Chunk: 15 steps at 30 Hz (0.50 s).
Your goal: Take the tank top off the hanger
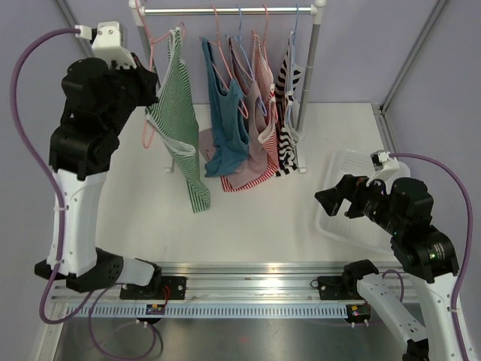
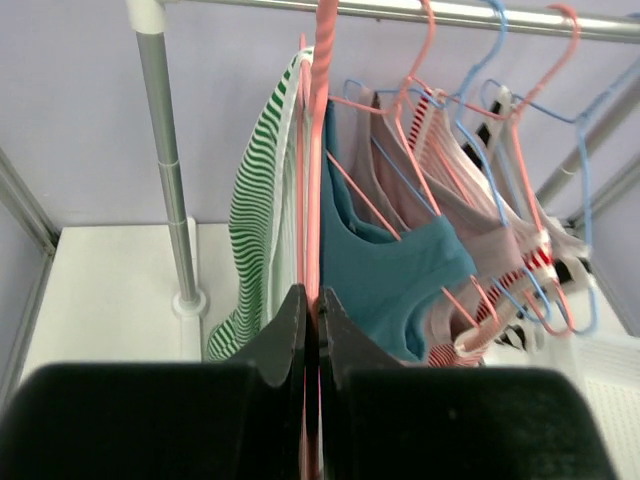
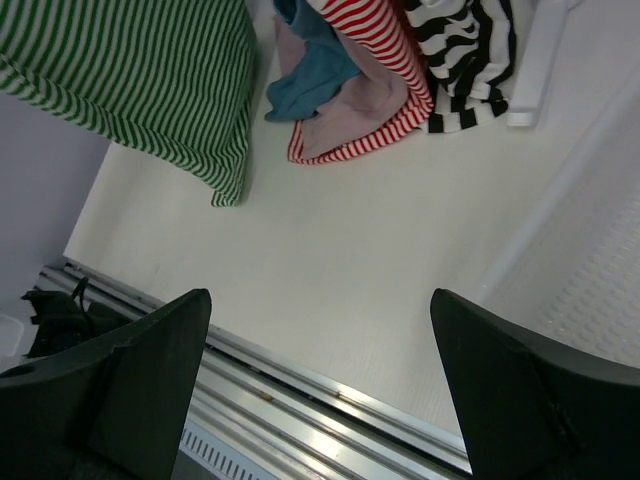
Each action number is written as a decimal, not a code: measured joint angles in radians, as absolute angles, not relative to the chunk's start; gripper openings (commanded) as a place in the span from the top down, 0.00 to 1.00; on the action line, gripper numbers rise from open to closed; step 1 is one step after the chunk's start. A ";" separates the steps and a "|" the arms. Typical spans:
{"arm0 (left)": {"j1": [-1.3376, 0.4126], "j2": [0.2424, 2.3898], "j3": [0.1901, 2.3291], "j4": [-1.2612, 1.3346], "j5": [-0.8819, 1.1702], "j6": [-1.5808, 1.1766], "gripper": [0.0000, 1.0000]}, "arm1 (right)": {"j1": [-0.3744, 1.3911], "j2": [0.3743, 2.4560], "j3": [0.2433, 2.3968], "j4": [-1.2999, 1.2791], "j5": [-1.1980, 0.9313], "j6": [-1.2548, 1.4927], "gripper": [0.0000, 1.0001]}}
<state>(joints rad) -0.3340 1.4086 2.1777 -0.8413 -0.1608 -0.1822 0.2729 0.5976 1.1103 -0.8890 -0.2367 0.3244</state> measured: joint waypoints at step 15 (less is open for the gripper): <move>-0.334 0.624 1.452 -0.975 0.242 -0.310 1.00 | 0.274 0.620 0.833 -0.184 -0.678 0.738 0.01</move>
